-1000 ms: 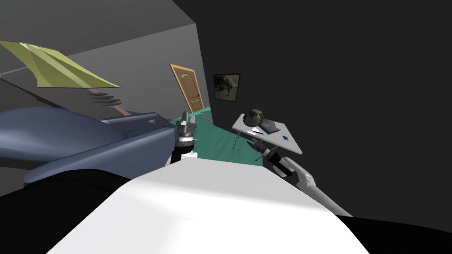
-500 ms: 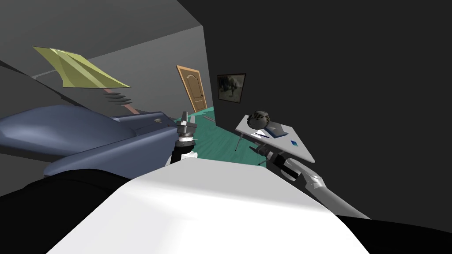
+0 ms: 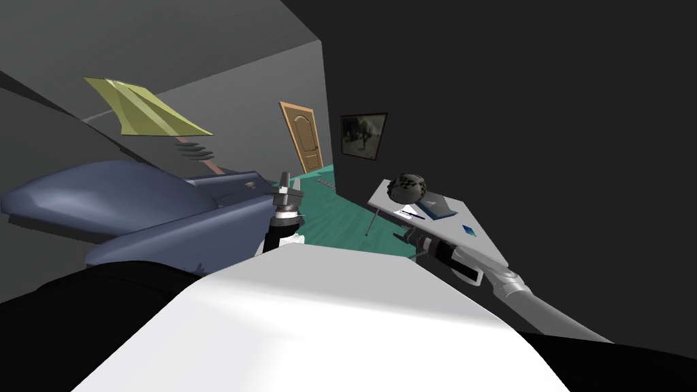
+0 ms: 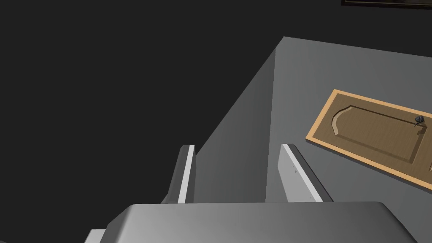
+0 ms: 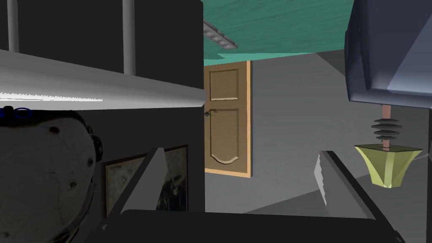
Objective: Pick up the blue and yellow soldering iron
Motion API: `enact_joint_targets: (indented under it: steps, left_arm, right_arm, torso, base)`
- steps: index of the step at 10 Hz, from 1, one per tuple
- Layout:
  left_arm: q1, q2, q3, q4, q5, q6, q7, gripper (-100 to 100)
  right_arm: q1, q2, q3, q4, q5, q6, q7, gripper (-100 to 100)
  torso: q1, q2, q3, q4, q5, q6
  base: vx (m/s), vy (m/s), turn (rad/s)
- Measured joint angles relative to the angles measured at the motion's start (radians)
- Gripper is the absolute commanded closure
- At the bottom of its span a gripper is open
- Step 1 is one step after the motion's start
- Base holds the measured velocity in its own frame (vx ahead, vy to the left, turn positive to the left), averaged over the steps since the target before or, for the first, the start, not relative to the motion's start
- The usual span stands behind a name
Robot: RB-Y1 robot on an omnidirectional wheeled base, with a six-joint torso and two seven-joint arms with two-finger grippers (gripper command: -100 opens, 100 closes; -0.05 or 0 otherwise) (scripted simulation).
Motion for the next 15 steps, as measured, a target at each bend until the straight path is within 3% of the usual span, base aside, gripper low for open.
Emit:
enact_joint_targets:
  steps: [1, 3, 5, 7, 9, 11, 13, 15]
  left_arm:
    - [0.0, 0.0, 0.0, 0.0, 0.0, 0.0, 0.0, 0]
    - [0.0, 0.0, 0.0, 0.0, 0.0, 0.0, 0.0, 0]
    - [0.0, 0.0, 0.0, 0.0, 0.0, 0.0, 0.0, 0]
    - [0.0, 0.0, 0.0, 0.0, 0.0, 0.0, 0.0, 0]
    - [0.0, 0.0, 0.0, 0.0, 0.0, 0.0, 0.0, 0]
    - [0.0, 0.0, 0.0, 0.0, 0.0, 0.0, 0.0, 0]
    - [0.0, 0.0, 0.0, 0.0, 0.0, 0.0, 0.0, 0]
    - [0.0, 0.0, 0.0, 0.0, 0.0, 0.0, 0.0, 0]
  right_arm:
    - [0.006, -0.03, 0.001, 0.044, 0.012, -0.026, 0.015, -100]
    - [0.026, -0.087, 0.016, 0.048, 0.04, -0.014, 0.024, -100]
    - [-0.003, -0.125, 0.048, 0.117, 0.073, -0.028, 0.033, -100]
    - [0.025, -0.194, 0.05, 0.121, 0.09, -0.025, 0.036, -100]
    - [0.025, -0.226, 0.064, 0.181, 0.116, -0.043, 0.061, -100]
    - [0.055, -0.293, 0.067, 0.176, 0.13, -0.036, 0.063, -100]
    - [0.031, -0.309, 0.093, 0.254, 0.162, -0.063, 0.087, -100]
    - [0.054, -0.377, 0.093, 0.263, 0.167, -0.076, 0.087, -100]
  torso:
    - [-0.001, -0.001, 0.0, 0.0, 0.0, 0.0]
    - [0.0, -0.001, 0.0, 0.0, 0.0, 0.0]
    - [0.001, -0.001, -0.001, 0.0, 0.0, -0.001]
    - [0.0, -0.001, 0.0, 0.0, 0.0, 0.0]
    - [-0.001, 0.0, 0.0, 0.0, 0.0, 0.0]
    - [-0.001, -0.002, -0.001, 0.0, 0.0, 0.0]
    - [-0.002, -0.001, -0.001, 0.0, -0.001, 0.0]
    - [-0.001, -0.002, -0.001, 0.0, 0.0, 0.0]
  base:
    - [0.076, 0.018, 0.059]
    - [0.084, 0.03, 0.095]
    - [0.088, 0.041, 0.08]
    - [0.081, 0.022, 0.079]
    - [0.079, 0.018, 0.072]
    - [0.104, 0.014, 0.081]
    - [0.093, -0.009, 0.064]
    - [0.14, 0.003, 0.113]
